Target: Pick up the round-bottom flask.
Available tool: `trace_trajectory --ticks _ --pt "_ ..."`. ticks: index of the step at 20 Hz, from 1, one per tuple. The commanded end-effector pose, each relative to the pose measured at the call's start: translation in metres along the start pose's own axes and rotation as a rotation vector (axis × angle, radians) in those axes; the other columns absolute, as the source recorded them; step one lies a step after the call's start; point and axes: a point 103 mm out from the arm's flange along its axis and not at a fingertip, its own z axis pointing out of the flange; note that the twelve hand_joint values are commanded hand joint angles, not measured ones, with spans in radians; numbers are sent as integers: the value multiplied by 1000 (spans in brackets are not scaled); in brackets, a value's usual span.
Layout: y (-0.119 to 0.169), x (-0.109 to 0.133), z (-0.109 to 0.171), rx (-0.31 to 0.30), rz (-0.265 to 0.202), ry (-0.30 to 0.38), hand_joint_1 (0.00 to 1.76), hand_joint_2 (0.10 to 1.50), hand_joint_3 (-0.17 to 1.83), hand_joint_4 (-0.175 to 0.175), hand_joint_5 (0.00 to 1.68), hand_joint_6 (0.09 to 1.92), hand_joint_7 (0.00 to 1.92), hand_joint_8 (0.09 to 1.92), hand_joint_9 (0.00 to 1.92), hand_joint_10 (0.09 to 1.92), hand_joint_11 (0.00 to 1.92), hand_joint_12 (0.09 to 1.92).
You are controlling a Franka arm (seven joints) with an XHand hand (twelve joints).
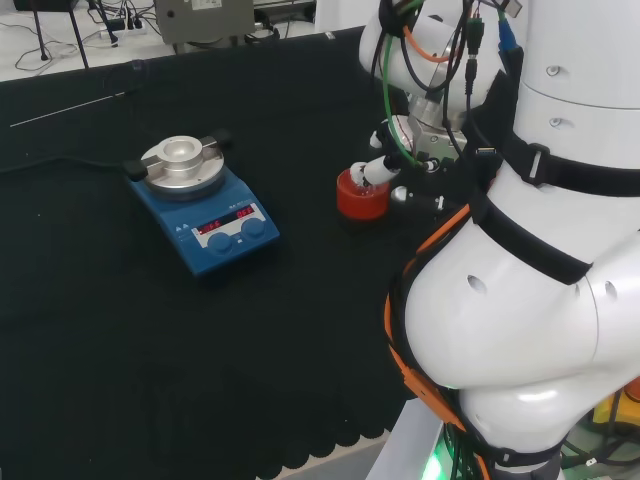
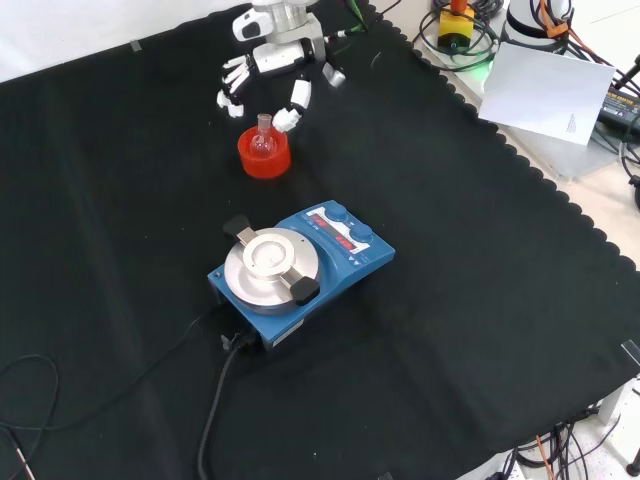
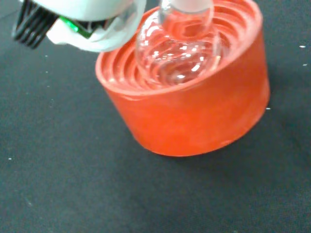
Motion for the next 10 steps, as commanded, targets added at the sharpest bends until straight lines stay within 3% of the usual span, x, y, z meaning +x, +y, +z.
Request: trace_trajectory --ticks 1,10 --pt "-5 -11 1 5 12 -13 838 540 651 -77 423 680 257 717 377 752 0 1376" --pt "-6 -18 5 13 7 1 866 539 639 -75 507 715 262 718 383 752 0 1374"
